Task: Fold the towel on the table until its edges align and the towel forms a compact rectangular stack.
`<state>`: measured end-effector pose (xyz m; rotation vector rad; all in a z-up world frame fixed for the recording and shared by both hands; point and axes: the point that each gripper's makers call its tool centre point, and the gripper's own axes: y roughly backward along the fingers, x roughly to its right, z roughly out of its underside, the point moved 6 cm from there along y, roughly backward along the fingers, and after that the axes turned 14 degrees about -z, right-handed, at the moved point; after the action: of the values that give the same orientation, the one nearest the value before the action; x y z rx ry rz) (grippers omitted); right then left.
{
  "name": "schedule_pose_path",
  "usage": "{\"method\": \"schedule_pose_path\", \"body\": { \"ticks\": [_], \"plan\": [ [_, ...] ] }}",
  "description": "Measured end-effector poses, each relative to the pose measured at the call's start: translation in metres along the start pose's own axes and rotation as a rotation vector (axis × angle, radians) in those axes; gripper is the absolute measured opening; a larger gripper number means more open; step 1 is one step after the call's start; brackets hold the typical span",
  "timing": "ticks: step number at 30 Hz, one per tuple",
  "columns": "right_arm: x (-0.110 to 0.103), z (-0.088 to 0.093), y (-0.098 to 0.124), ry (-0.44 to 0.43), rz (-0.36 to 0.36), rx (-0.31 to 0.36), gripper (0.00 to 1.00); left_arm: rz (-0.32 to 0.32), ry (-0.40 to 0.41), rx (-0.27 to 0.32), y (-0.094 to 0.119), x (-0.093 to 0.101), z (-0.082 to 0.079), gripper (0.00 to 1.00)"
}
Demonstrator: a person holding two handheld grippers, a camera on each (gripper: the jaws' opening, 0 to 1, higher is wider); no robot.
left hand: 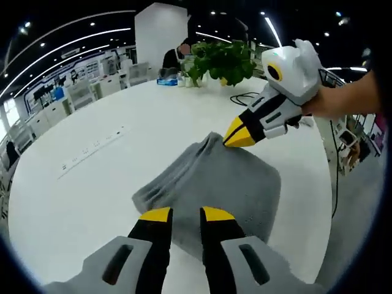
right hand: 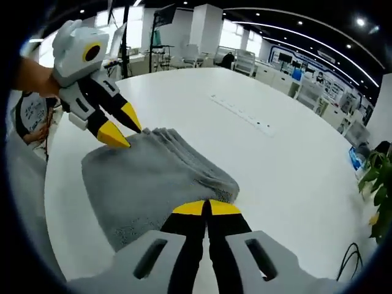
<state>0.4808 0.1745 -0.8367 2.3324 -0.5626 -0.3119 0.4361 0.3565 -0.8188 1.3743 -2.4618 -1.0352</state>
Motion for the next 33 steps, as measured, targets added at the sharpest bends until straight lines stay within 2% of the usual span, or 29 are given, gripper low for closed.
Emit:
{"method": "schedule_pose_path", "body": {
  "ticks": [3,6,9,12,13,15,20,23,26,28,29,33],
  "plan": [
    [0.003,0.006,-0.005,-0.028,0.000,-0.011,0.00,-0.002,-0.012,-0.007,0.000,0.004,0.004,0.19],
    [0.006,0.015,-0.008,-0.043,0.007,-0.044,0.00,-0.032,-0.022,-0.038,-0.005,0.000,0.010,0.19],
    [0.007,0.014,-0.007,-0.076,0.003,-0.021,0.00,-0.053,-0.026,-0.048,-0.009,-0.004,0.014,0.19],
    [0.006,0.015,-0.007,-0.080,0.004,-0.015,0.00,-0.078,-0.170,-0.052,-0.012,-0.009,0.015,0.20],
    [0.007,0.015,-0.007,-0.081,0.005,-0.014,0.00,-0.075,-0.188,-0.046,-0.014,-0.008,0.014,0.20],
    [0.004,0.011,-0.002,-0.089,0.008,0.002,0.00,-0.071,-0.147,-0.062,-0.013,-0.008,0.011,0.20],
    [0.000,0.002,0.007,-0.151,-0.005,0.102,0.01,-0.081,-0.139,-0.052,-0.007,-0.009,0.011,0.20],
    [-0.003,0.001,0.008,-0.177,-0.024,0.151,0.15,-0.093,-0.091,-0.049,-0.005,-0.012,0.014,0.22],
    [-0.010,0.004,0.007,-0.185,-0.038,0.154,0.30,-0.103,-0.051,-0.052,-0.002,-0.013,0.015,0.25],
    [-0.014,0.006,0.006,-0.179,-0.051,0.153,0.32,-0.099,-0.021,-0.043,0.000,-0.013,0.015,0.27],
    [-0.016,0.006,0.006,-0.176,-0.055,0.152,0.33,-0.094,0.033,-0.036,0.001,-0.012,0.015,0.28],
    [-0.019,0.008,0.005,-0.195,-0.060,0.171,0.39,-0.095,0.067,-0.046,0.003,-0.012,0.017,0.34]
  ]
}}
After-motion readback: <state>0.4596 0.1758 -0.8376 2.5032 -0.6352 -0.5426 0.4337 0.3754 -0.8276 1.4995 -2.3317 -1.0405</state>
